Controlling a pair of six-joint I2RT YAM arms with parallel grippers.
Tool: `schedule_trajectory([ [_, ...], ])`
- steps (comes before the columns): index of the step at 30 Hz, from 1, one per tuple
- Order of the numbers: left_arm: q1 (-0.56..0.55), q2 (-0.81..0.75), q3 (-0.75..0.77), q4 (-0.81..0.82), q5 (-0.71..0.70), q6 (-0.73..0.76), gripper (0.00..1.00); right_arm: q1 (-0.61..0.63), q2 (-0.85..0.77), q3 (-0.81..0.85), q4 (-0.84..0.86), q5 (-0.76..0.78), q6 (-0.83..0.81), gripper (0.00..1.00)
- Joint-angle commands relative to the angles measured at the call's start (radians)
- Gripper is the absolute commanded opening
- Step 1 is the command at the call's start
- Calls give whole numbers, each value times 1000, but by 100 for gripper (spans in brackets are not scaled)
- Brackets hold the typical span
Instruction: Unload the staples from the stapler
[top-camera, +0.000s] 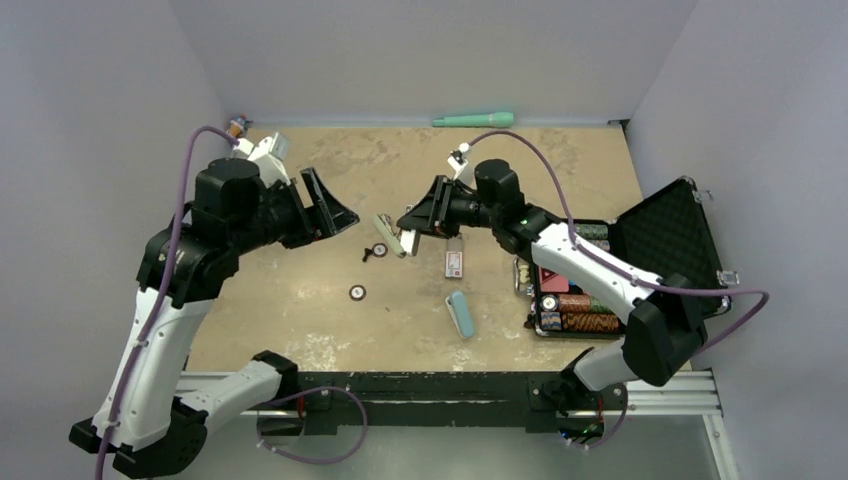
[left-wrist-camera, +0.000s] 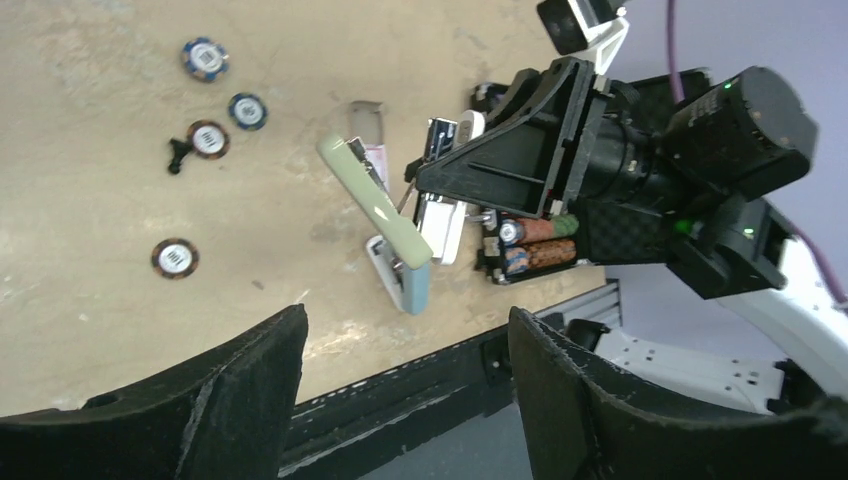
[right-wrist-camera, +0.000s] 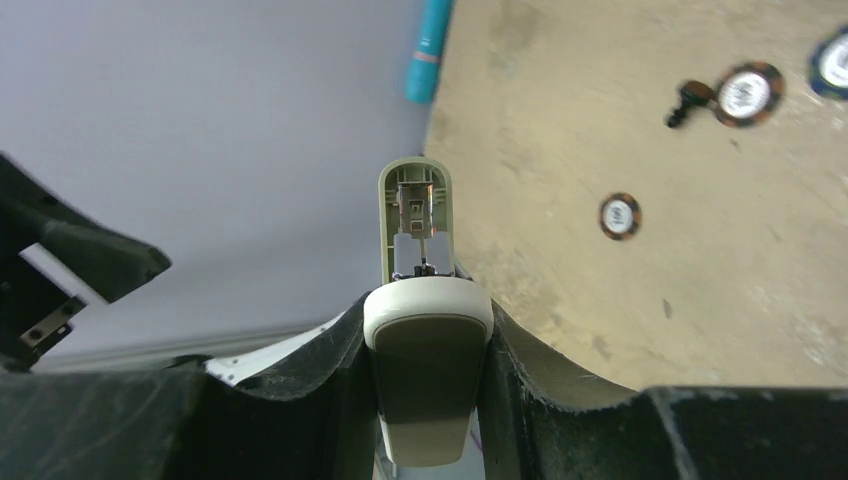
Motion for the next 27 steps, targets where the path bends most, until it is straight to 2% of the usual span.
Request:
schedule_trajectory([
  [1, 5, 7, -77, -22, -82, 39, 74, -2, 45, 43, -158, 77, -56, 0],
  [8, 9, 92, -176, 82, -57, 34, 66, -1, 140, 84, -271, 130, -94, 0],
  [11, 13, 163, -182, 123, -38, 29, 49, 0, 164, 75, -266, 122, -94, 0],
  [15, 24, 262, -207, 195, 16, 12, 40, -1, 191, 82, -261, 109, -97, 0],
  [17, 28, 303, -233, 247, 47, 0, 29, 0, 210, 97, -271, 107, -107, 0],
  [19, 29, 343, -258, 295, 75, -8, 13, 0, 230, 120, -291, 110, -118, 0],
  [20, 29, 365, -270, 314, 86, -15, 2, -1, 241, 132, -304, 113, -122, 0],
  [27, 31, 507, -282, 387, 131, -53, 0, 0, 278, 158, -306, 88, -129, 0],
])
